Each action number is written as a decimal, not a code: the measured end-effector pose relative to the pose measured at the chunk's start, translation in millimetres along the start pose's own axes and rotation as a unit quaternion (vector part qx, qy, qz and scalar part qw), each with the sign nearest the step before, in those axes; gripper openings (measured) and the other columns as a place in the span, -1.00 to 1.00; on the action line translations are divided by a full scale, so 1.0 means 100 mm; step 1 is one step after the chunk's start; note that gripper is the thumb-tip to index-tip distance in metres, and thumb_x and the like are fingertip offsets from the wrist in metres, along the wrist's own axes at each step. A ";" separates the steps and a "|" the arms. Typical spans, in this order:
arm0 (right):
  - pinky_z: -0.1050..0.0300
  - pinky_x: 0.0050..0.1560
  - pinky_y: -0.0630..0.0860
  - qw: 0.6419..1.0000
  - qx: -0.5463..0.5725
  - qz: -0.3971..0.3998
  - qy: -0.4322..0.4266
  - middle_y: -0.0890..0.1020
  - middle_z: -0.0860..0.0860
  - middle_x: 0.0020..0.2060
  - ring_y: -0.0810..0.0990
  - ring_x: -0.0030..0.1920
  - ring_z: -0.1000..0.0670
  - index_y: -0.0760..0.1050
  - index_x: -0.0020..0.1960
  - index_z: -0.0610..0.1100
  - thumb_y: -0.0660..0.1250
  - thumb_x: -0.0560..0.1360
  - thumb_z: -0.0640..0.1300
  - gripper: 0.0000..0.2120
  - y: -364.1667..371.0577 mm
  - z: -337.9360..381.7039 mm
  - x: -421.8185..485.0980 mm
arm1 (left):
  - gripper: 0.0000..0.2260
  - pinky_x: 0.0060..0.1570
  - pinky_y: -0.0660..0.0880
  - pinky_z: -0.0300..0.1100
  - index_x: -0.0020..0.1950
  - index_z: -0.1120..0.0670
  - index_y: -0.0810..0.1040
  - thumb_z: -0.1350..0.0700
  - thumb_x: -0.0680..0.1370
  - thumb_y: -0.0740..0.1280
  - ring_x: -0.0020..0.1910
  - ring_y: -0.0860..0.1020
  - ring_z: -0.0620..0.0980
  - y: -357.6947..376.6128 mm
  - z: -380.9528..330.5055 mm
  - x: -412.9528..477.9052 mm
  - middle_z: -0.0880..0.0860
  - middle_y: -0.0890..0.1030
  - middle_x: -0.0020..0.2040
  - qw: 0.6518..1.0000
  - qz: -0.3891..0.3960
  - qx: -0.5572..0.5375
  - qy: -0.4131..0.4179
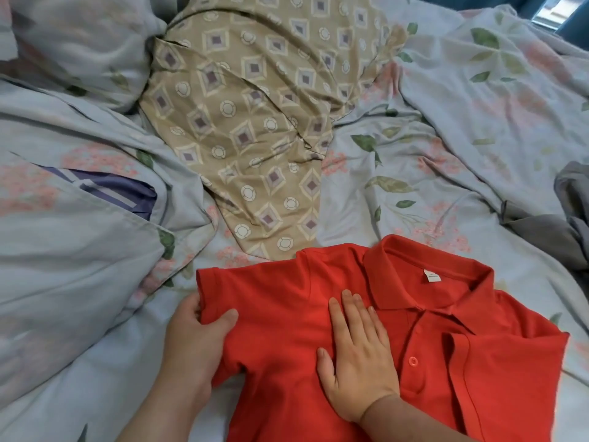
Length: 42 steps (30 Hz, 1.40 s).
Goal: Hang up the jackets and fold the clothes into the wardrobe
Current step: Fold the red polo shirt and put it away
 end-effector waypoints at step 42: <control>0.16 -0.16 0.31 0.967 0.218 0.095 0.089 0.61 0.04 -0.04 0.56 -0.03 -0.06 0.48 0.12 -0.04 0.32 0.37 -0.22 -0.68 -0.88 -2.01 -1.17 | -0.78 -0.24 0.41 -0.06 -0.27 0.00 0.36 0.12 0.40 0.41 -0.20 0.57 0.21 1.48 -0.57 -1.09 0.04 0.58 -0.30 0.646 0.227 0.559 0.468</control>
Point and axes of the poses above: each hand's wrist, its own x-axis towards the middle knuckle, its own y-axis out of the palm, z = x × y, the point moved 7 cm from there along x, towards the middle knuckle
